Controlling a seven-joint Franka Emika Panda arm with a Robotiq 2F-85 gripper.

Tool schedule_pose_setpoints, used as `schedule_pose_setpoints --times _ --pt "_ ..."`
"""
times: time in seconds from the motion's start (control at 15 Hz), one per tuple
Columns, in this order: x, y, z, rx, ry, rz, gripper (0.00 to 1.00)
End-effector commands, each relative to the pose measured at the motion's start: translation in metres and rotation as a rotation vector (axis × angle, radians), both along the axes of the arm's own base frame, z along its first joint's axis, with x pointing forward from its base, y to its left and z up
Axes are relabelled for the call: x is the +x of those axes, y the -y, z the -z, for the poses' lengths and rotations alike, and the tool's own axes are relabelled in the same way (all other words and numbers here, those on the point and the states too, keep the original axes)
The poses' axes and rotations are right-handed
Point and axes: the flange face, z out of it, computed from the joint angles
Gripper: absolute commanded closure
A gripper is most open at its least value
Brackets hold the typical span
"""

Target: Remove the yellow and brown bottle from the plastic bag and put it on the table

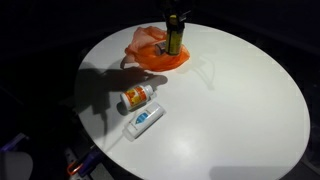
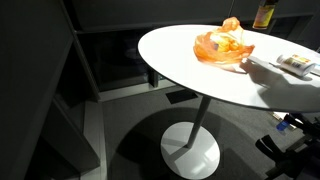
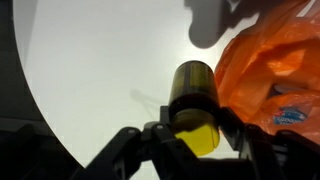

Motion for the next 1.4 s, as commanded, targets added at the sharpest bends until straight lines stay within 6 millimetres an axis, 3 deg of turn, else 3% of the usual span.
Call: schedule_pose_setpoints --times 0.0,0.27,0.53,0.87,1.2,1.27,1.33 --pt "-0.027 0.023 0.006 -0.034 0.009 0.114 0.71" --pt "-0.052 0.039 0.03 0.0 0.021 0.192 0.71" --pt "-0.069 0.042 0.056 0.008 0.06 0.201 0.71" --pt "-0.081 0.041 0.083 0.006 0.059 0.193 0.71" --pt "-0.089 0.039 0.095 -0.004 0.035 0.185 0.71" --pt "-0.09 0.038 0.097 0.001 0.029 0.183 0.66" --pt "-0.09 0.038 0.097 0.004 0.027 0.182 0.3"
